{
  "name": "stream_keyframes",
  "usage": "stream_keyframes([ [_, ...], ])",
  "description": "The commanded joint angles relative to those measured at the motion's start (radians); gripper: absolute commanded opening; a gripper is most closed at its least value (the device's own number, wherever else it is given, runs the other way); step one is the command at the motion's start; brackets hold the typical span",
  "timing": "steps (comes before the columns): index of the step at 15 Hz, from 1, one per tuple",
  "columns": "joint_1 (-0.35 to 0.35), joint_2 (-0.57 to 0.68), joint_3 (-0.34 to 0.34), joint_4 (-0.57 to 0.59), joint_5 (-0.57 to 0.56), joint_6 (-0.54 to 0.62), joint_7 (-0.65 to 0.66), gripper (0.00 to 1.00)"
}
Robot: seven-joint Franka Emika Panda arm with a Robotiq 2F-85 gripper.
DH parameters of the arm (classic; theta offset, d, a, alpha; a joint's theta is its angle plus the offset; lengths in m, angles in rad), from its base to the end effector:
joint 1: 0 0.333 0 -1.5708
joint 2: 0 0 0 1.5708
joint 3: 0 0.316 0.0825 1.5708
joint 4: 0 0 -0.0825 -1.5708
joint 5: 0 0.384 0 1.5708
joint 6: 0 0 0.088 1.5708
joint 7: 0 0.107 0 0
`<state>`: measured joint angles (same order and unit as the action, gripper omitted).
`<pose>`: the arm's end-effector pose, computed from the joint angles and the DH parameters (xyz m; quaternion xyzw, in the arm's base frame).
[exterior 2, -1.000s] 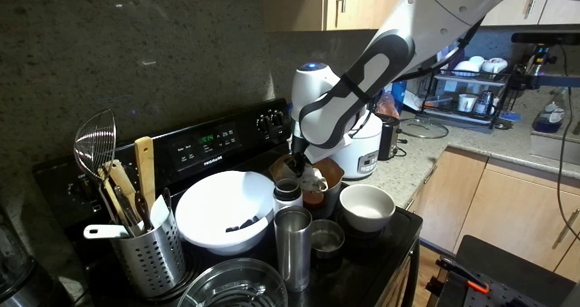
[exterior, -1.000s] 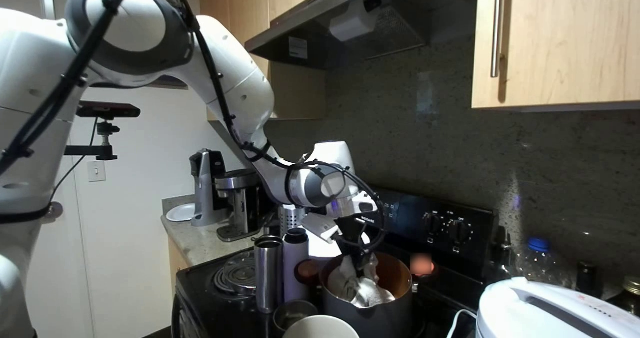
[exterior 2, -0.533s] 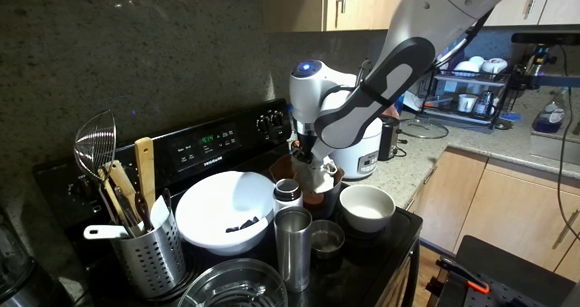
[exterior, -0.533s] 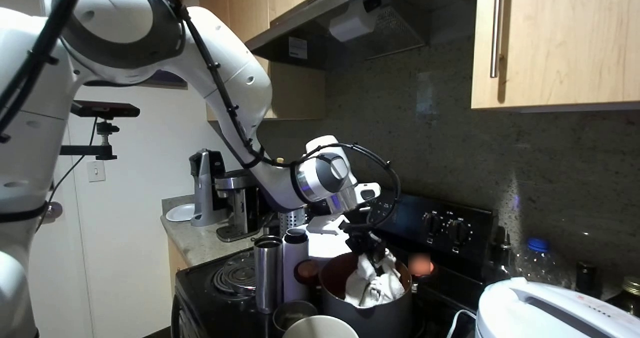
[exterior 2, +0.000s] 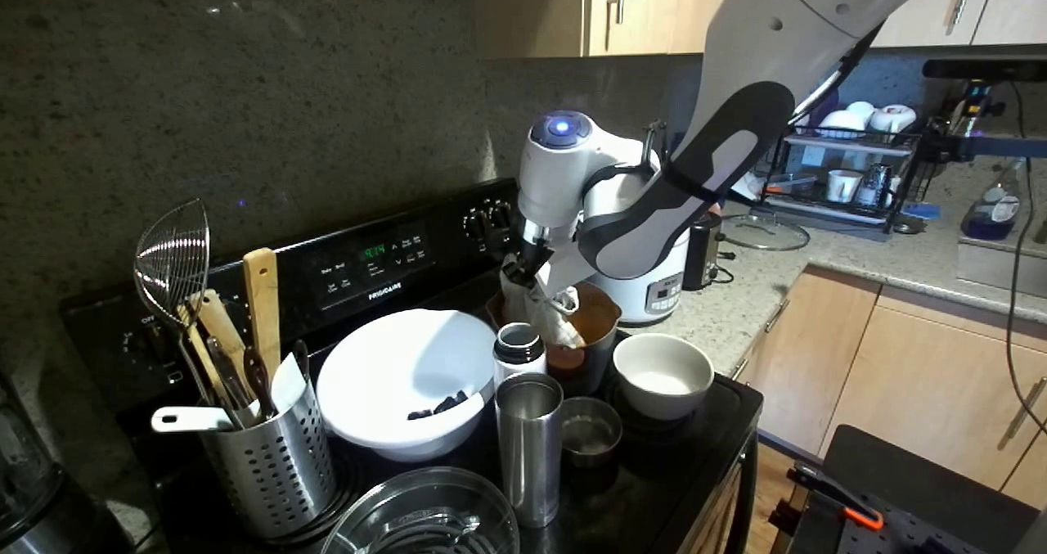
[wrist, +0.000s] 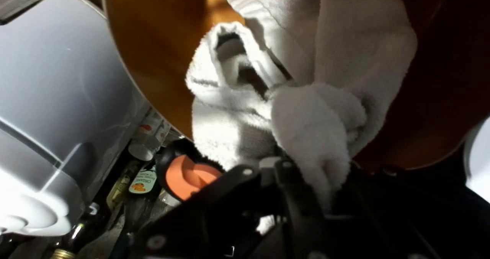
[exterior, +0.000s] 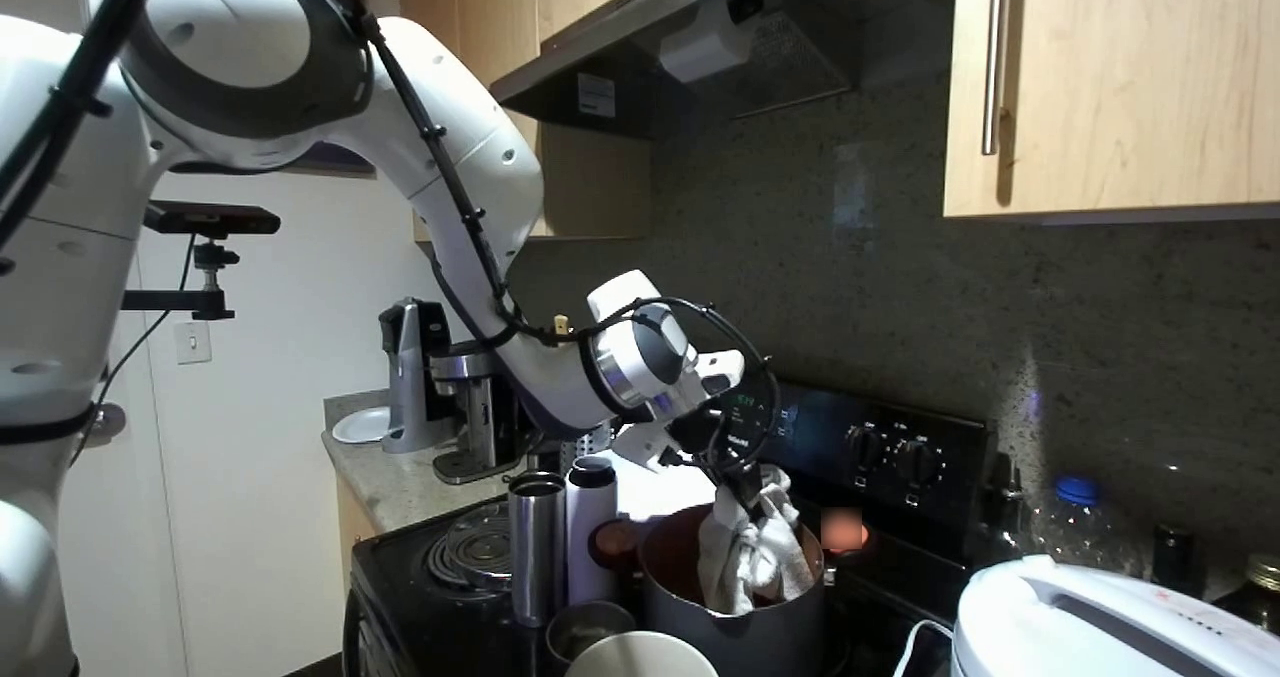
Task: Use the cloth to wipe the pot.
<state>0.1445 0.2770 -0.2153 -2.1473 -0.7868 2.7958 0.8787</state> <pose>0.5919 -0.0059 0.3042 0.9549 -0.1104 0.2382 0.1386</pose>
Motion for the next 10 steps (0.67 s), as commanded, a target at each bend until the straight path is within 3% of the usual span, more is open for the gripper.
stream_keyframes([
  [1, -0.038, -0.010, 0.056, -0.050, 0.145, 0.062, -0.044, 0.07],
  [3, -0.073, -0.022, 0.123, -0.073, 0.291, 0.006, -0.160, 0.06],
  [6, -0.054, -0.045, 0.144, -0.075, 0.482, -0.111, -0.315, 0.06],
  [8, -0.014, -0.061, 0.111, -0.064, 0.471, -0.200, -0.284, 0.06],
  [10, 0.030, -0.084, 0.069, -0.060, 0.351, -0.263, -0.170, 0.06],
])
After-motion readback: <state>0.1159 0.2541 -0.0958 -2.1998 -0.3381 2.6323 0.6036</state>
